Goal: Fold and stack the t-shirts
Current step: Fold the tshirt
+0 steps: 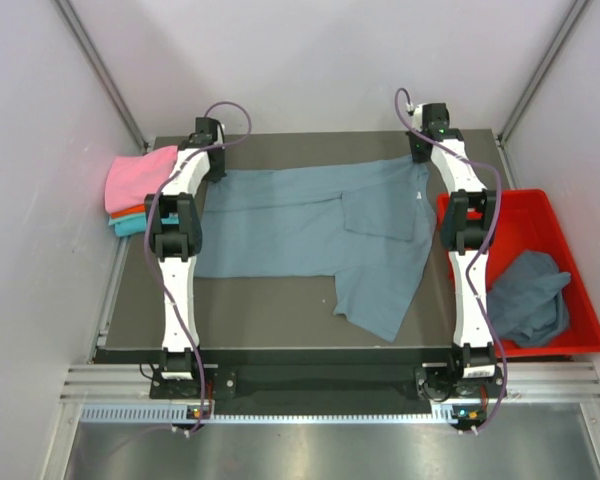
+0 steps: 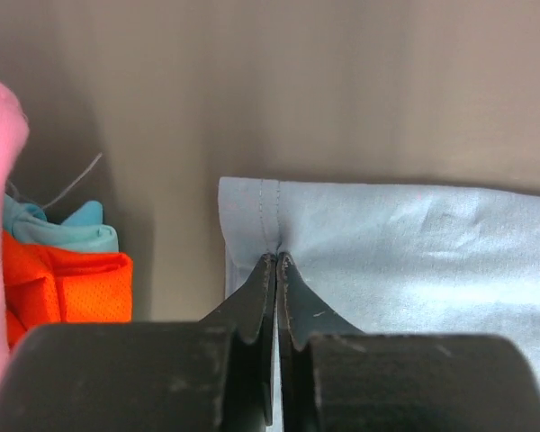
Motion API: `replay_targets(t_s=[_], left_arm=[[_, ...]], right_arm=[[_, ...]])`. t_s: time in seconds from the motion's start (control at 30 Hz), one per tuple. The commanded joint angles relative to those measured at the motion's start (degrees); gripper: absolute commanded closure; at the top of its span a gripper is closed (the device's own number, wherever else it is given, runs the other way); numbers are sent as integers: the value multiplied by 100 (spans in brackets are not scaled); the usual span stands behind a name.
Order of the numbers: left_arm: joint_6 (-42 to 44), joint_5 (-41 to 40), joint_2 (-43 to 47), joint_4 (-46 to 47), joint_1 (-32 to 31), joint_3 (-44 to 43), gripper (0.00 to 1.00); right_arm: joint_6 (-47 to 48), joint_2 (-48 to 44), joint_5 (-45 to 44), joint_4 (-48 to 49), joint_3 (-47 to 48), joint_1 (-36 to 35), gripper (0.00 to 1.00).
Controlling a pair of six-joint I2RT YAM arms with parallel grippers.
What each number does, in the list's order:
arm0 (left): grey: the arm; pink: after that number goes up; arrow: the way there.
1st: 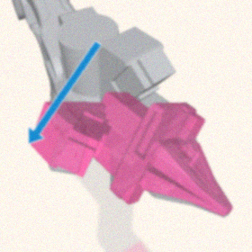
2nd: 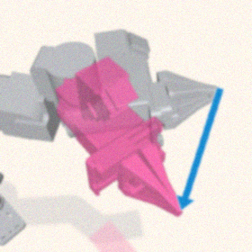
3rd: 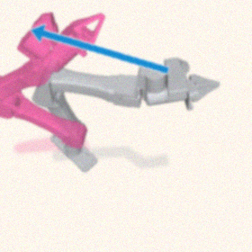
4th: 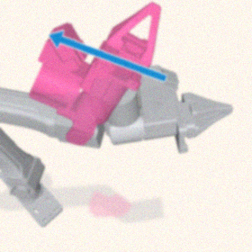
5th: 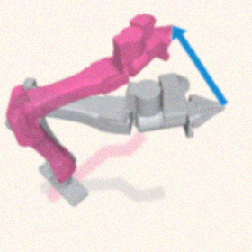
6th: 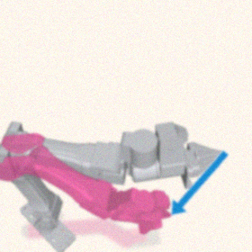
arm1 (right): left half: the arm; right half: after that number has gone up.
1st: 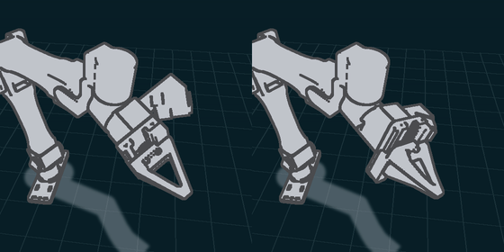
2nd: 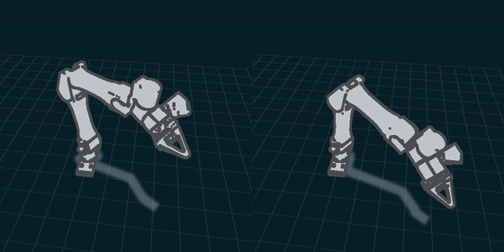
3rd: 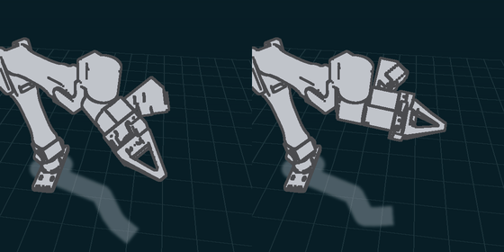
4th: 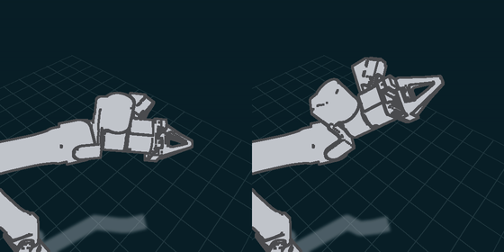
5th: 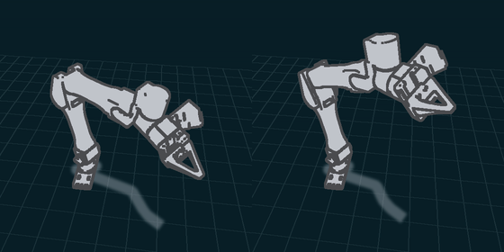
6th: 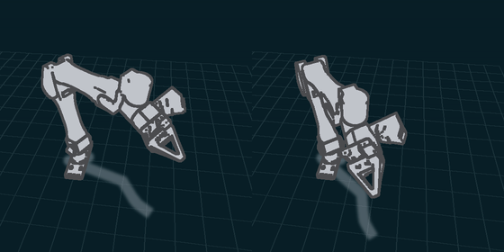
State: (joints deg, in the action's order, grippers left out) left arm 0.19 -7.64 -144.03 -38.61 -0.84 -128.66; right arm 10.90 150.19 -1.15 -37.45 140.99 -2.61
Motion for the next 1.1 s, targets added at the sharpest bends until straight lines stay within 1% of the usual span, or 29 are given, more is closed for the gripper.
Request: replay_targets(t_s=[0.0,0.43,0.83,0.97,1.0,1.03,1.07], left_arm=[[-1,96,-310,-33,40,-168,100],[-1,61,-723,433,40,-818,100],[34,-211,-908,732,40,-994,100],[-1,-448,-847,732,40,-1003,100],[-10,-501,-820,715,40,-1020,92],[-1,-580,-777,706,49,-1082,87],[-10,-607,-646,654,40,-1126,82]], right_arm=[[62,-464,-245,203,7,-11,100],[158,-122,-492,686,394,24,100],[158,177,-536,1337,746,59,100],[167,230,-597,1504,790,6,100],[185,213,-702,1513,807,6,94],[202,186,-764,1504,807,-2,86],[246,64,-825,1478,816,-11,74]])
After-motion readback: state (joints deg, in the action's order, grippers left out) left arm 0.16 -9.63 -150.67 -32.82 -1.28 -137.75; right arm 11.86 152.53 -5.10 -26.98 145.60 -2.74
